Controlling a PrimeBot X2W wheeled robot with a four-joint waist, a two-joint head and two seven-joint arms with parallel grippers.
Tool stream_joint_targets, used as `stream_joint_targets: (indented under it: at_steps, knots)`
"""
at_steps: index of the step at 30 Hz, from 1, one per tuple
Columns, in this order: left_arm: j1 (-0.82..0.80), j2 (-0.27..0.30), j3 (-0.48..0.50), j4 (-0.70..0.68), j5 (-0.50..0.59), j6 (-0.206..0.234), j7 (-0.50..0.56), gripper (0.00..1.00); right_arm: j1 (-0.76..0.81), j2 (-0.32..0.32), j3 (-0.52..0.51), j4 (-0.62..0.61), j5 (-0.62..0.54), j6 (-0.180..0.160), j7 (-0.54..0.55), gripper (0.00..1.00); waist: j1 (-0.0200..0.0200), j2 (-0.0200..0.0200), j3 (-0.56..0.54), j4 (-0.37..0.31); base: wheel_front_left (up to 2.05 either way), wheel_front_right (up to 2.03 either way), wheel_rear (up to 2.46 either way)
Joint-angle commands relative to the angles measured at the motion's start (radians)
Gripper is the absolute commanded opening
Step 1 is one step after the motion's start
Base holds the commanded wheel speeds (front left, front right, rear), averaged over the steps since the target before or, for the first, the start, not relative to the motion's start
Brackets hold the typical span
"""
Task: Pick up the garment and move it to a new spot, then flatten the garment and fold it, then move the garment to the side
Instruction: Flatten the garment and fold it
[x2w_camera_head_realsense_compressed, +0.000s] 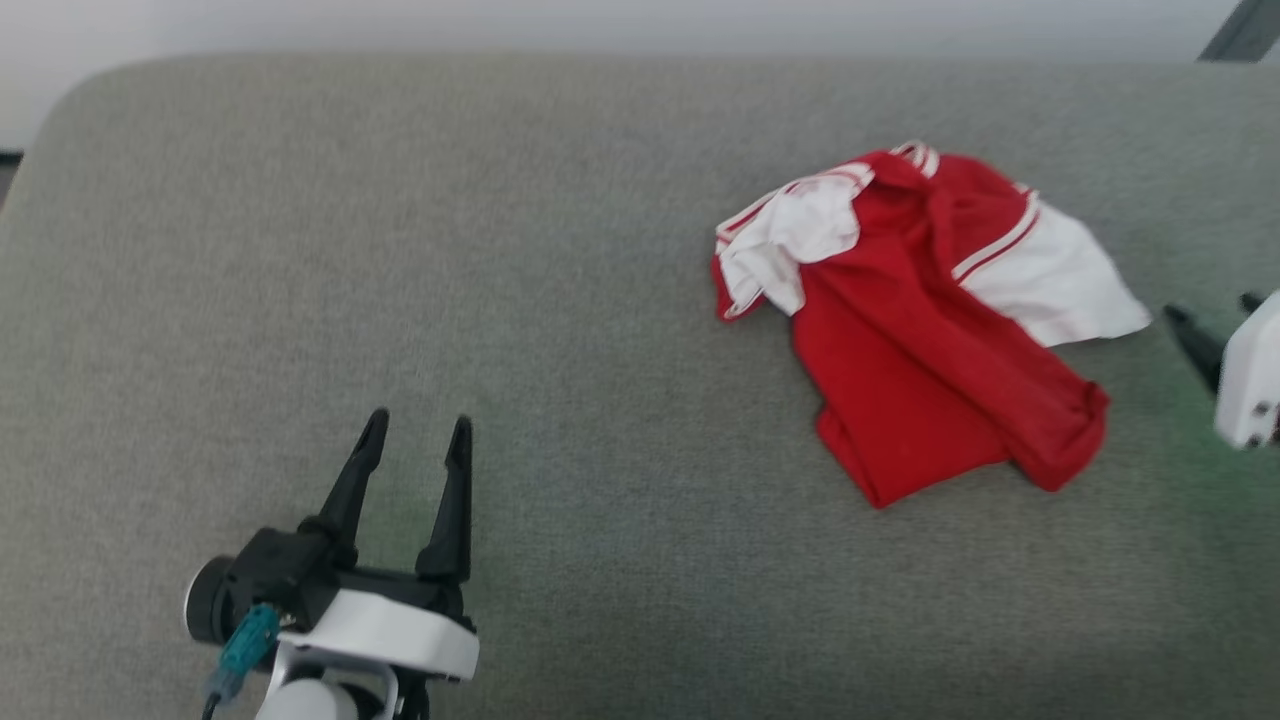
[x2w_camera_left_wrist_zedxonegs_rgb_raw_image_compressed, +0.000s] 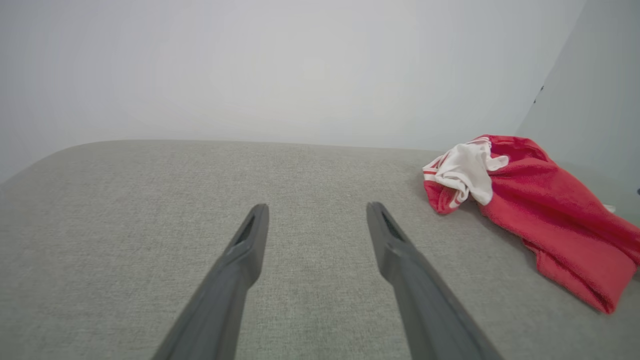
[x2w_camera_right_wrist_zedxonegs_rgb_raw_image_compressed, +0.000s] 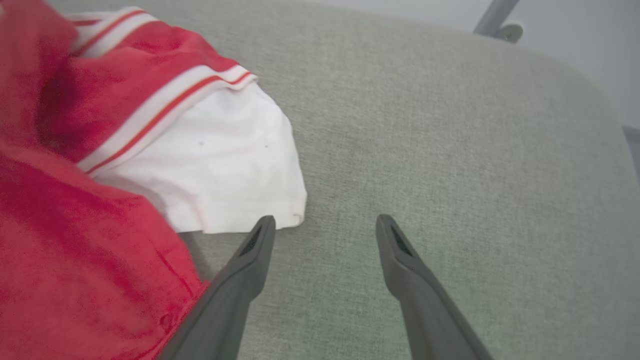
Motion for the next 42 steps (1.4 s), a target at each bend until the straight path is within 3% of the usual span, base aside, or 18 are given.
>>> stream_joint_targets:
  at_steps: [1, 7, 13, 14, 15, 16, 26, 31, 36, 37, 38, 39, 42]
  knots:
    - [-0.022, 0.001, -0.002, 0.003, -0.007, -0.002, -0.005, 1.0, -0.044, -0.009, 0.006, 0.019, 0.017, 0.0, 0.042, 1.0, 0.0, 0.0, 0.053, 0.032, 0.0, 0.0, 0.0]
    - [-0.067, -0.01, -0.017, 0.007, -0.017, -0.002, -0.005, 1.0, -0.145, -0.006, 0.026, 0.089, 0.11, 0.0, 0.151, 1.0, 0.0, 0.0, 0.105, 0.053, 0.0, 0.0, 0.0]
    - [-0.094, -0.014, -0.015, 0.016, -0.021, -0.002, -0.005, 1.0, -0.153, -0.015, 0.146, 0.129, 0.144, 0.0, 0.278, 1.0, 0.0, 0.0, 0.12, 0.058, 0.0, 0.0, 0.0]
    - [-0.097, -0.014, -0.014, 0.017, -0.02, -0.002, -0.005, 1.0, -0.153, -0.018, 0.16, 0.129, 0.15, 0.0, 0.282, 0.55, 0.0, 0.0, 0.12, 0.057, 0.0, 0.0, 0.0]
    - [-0.098, -0.015, -0.014, 0.018, -0.02, -0.002, -0.005, 1.0, -0.153, -0.023, 0.173, 0.123, 0.153, 0.0, 0.27, 0.38, 0.0, 0.0, 0.119, 0.056, 0.0, 0.0, 0.0]
    - [-0.098, -0.015, -0.013, 0.019, -0.021, -0.002, -0.005, 1.0, -0.155, -0.027, 0.173, 0.121, 0.164, 0.0, 0.252, 0.0, 0.0, 0.0, 0.119, 0.053, 0.0, 0.0, 0.0]
    - [-0.113, -0.008, -0.008, 0.026, -0.021, -0.002, -0.005, 1.0, -0.209, -0.093, 0.13, 0.2, 0.199, -0.001, 0.053, 0.0, 0.0, 0.0, 0.106, 0.014, 0.0, 0.0, 0.0]
    - [-0.112, 0.004, -0.01, 0.016, -0.025, -0.002, -0.005, 1.0, -0.212, -0.162, 0.089, 0.272, 0.184, -0.001, -0.034, 0.0, 0.0, 0.0, 0.11, -0.006, 0.0, 0.0, 0.0]
    - [-0.122, 0.02, -0.023, 0.024, -0.028, -0.002, -0.005, 1.0, -0.214, -0.148, 0.057, 0.338, 0.179, 0.0, -0.116, 0.02, 0.0, 0.0, 0.113, -0.029, 0.0, 0.0, 0.0]
    - [-0.127, 0.025, -0.031, 0.028, -0.027, -0.002, -0.005, 1.0, -0.215, -0.142, 0.052, 0.342, 0.183, 0.0, -0.135, 0.35, 0.0, 0.0, 0.112, -0.034, 0.0, 0.0, 0.0]
    - [-0.135, 0.031, -0.041, 0.031, -0.03, -0.002, -0.005, 1.0, -0.215, -0.136, 0.047, 0.348, 0.182, 0.0, -0.157, 0.95, 0.0, 0.0, 0.11, -0.039, 0.0, 0.0, 0.0]
    - [-0.153, 0.046, -0.069, 0.038, -0.041, -0.002, -0.005, 1.0, -0.212, -0.122, 0.035, 0.359, 0.189, 0.0, -0.208, 1.0, 0.0, 0.0, 0.102, -0.046, 0.0, 0.0, 0.0]
    - [-0.2, 0.079, -0.127, 0.05, -0.073, -0.002, -0.005, 1.0, -0.185, -0.107, 0.01, 0.373, 0.185, 0.0, -0.313, 1.0, 0.0, 0.0, 0.083, -0.053, 0.0, 0.0, 0.0]
